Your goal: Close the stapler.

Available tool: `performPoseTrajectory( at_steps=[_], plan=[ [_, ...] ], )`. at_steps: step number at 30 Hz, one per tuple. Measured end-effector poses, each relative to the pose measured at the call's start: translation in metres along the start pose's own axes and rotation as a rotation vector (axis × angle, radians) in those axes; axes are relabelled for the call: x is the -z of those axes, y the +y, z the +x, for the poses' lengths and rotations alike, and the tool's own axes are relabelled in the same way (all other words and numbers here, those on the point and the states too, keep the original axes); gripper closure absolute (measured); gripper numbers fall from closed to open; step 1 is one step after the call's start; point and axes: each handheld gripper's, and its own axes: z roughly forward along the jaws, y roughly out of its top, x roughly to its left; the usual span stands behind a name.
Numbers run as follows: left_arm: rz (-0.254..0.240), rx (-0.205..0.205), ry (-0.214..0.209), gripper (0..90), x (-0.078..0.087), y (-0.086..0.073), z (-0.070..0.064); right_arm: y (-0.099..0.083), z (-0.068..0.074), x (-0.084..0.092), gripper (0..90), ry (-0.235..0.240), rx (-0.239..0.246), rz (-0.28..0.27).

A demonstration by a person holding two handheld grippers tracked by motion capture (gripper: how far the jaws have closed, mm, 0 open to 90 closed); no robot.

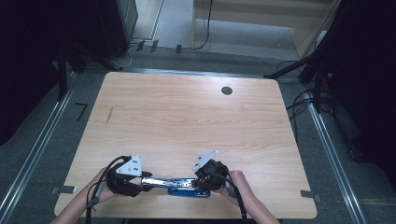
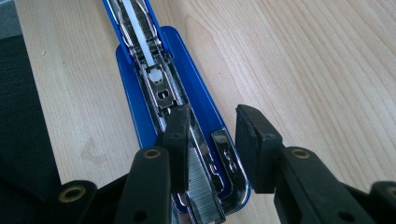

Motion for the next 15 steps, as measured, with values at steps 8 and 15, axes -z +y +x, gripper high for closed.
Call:
performPoseTrajectory(
  at_steps=[8,15],
  plan=[
    [-0.016,-0.019,0.012,59.0,0.005,0.005,-0.003,-0.001,0.001,0.001,66.8,0.002,-0.018,-0.018],
    [-0.034,-0.027,0.028,59.3,0.007,0.009,-0.006,0.008,0.013,0.008,77.0,0.017,0.027,-0.095]
  ],
)
